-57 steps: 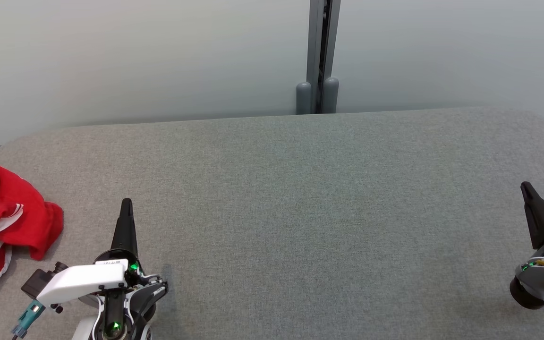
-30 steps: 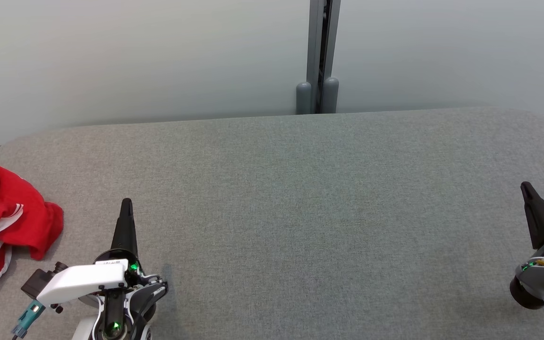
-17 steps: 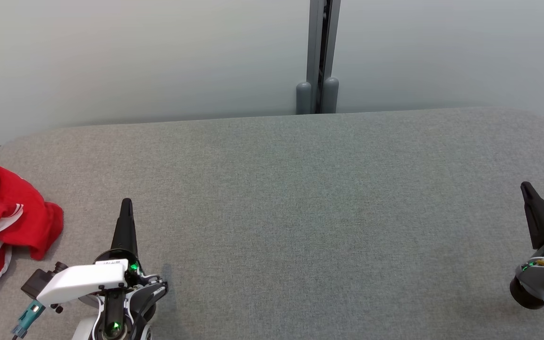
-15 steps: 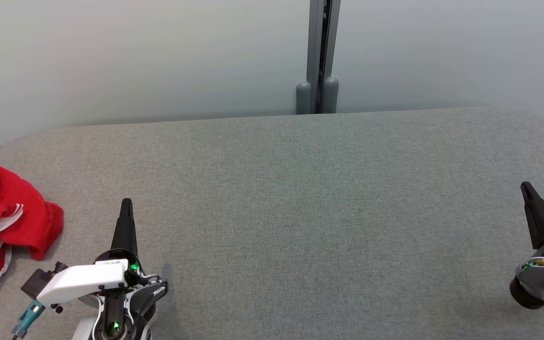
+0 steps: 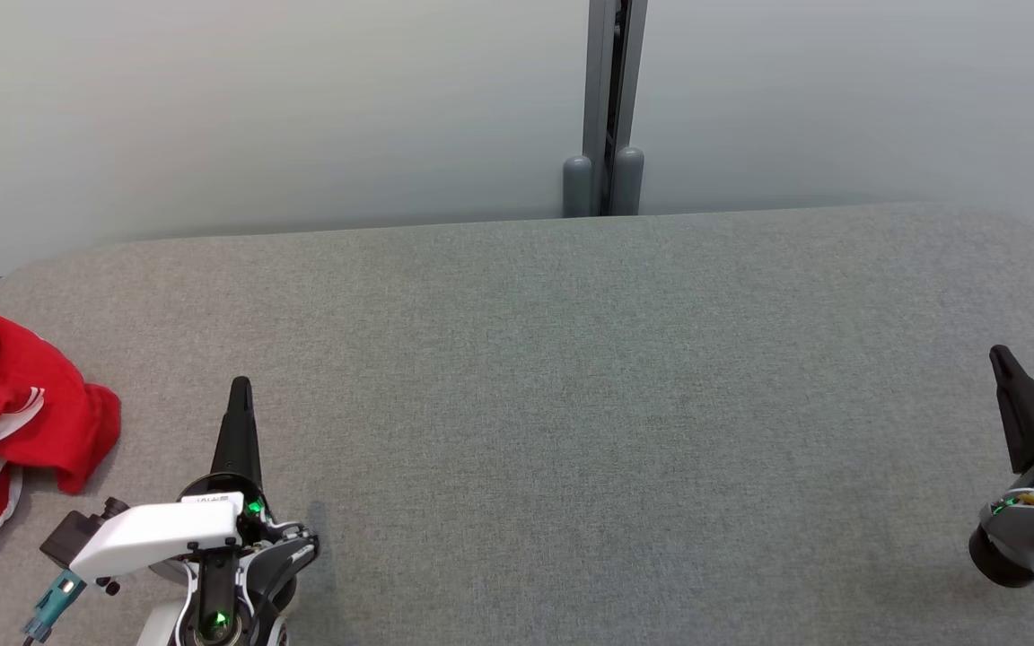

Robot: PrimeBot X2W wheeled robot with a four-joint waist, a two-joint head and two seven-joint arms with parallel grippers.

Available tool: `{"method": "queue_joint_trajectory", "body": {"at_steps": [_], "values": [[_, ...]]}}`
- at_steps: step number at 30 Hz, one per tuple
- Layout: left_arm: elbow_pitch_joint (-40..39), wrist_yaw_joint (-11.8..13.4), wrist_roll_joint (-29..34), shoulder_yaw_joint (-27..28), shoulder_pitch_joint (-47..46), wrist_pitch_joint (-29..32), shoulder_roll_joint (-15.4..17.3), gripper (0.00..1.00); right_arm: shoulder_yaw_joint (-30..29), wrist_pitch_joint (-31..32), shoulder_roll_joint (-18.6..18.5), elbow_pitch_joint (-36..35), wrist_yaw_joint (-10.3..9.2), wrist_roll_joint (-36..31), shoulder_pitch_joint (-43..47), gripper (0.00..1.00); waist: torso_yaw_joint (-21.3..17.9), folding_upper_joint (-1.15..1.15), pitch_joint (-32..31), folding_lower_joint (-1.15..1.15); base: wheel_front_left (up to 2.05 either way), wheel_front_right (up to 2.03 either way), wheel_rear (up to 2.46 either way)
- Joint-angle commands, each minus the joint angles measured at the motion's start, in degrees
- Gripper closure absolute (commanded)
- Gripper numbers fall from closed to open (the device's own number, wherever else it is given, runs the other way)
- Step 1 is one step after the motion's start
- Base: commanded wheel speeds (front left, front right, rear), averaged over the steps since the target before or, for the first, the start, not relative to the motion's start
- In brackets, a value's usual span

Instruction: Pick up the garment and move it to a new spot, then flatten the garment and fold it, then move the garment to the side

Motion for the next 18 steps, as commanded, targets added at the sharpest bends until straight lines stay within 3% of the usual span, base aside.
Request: {"method": "queue_joint_trajectory", "body": {"at_steps": [1,2,18], "values": [[0.1,-0.4,-0.2,0.1,-0.9,-0.1,0.2,1.0,0.1,0.0,-0.5,-0.1,0.17,-0.1,0.3,1.0,0.0,0.0,0.0,0.0,0.0,0.0,0.0],[0.0,0.0,0.0,0.0,0.0,0.0,0.0,0.0,0.0,0.0,0.0,0.0,0.01,0.0,0.0,0.0,0.0,0.0,0.0,0.0,0.0,0.0,0.0],[-0.6,0.1,0.4,0.2,2.1,-1.1,-0.1,0.0,4.2,-5.1,1.1,-4.0,0.0,1.8,3.9,0.0,0.2,0.0,0.1,0.0,0.0,0.0,0.0]]}}
